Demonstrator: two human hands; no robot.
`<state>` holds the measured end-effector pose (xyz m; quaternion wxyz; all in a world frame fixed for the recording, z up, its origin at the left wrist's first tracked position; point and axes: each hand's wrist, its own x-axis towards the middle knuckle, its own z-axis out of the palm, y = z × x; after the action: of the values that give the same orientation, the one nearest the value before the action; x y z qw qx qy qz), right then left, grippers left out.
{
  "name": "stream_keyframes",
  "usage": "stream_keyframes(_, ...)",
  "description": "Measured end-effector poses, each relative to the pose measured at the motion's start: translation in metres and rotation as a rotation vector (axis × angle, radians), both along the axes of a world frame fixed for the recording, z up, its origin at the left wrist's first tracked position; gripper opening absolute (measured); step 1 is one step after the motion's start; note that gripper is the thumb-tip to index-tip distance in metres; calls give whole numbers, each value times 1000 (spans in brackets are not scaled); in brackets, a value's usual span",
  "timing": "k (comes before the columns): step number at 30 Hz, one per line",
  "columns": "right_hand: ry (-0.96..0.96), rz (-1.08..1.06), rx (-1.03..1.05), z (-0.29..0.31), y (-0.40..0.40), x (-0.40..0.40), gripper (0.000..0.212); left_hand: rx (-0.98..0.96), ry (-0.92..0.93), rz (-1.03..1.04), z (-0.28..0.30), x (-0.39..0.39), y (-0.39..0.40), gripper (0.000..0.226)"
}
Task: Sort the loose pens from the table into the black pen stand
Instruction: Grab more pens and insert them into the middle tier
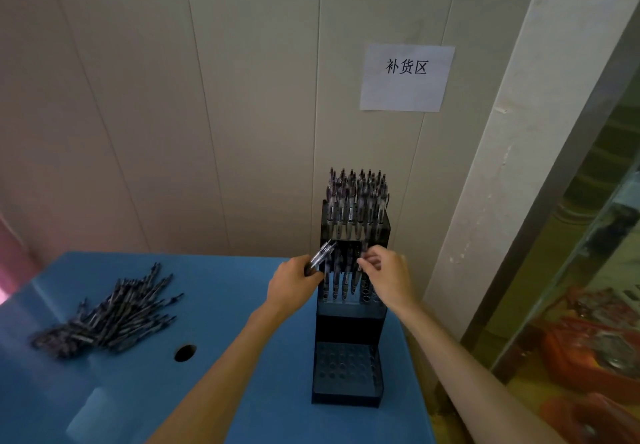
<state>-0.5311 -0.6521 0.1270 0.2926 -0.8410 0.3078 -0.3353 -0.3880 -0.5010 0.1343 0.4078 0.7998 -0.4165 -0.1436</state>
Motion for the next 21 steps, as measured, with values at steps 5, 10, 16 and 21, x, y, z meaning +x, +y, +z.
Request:
stream_keyframes(5, 10, -17, -51, -2, -1, 5, 7, 4, 1, -13, -3, 0, -2, 31)
stream_keyframes(10, 216, 39, -9, -12, -7, 5, 9, 6, 6, -29, -3, 0, -4, 29)
stream_keyframes(16, 232, -14, -30, -25, -6, 4, 23, -1, 5, -51, -3, 0, -6, 31)
stream_keyframes(21, 237, -27, 47, -22, -5, -2, 24, 4, -15, -40, -3, -1, -9, 26)
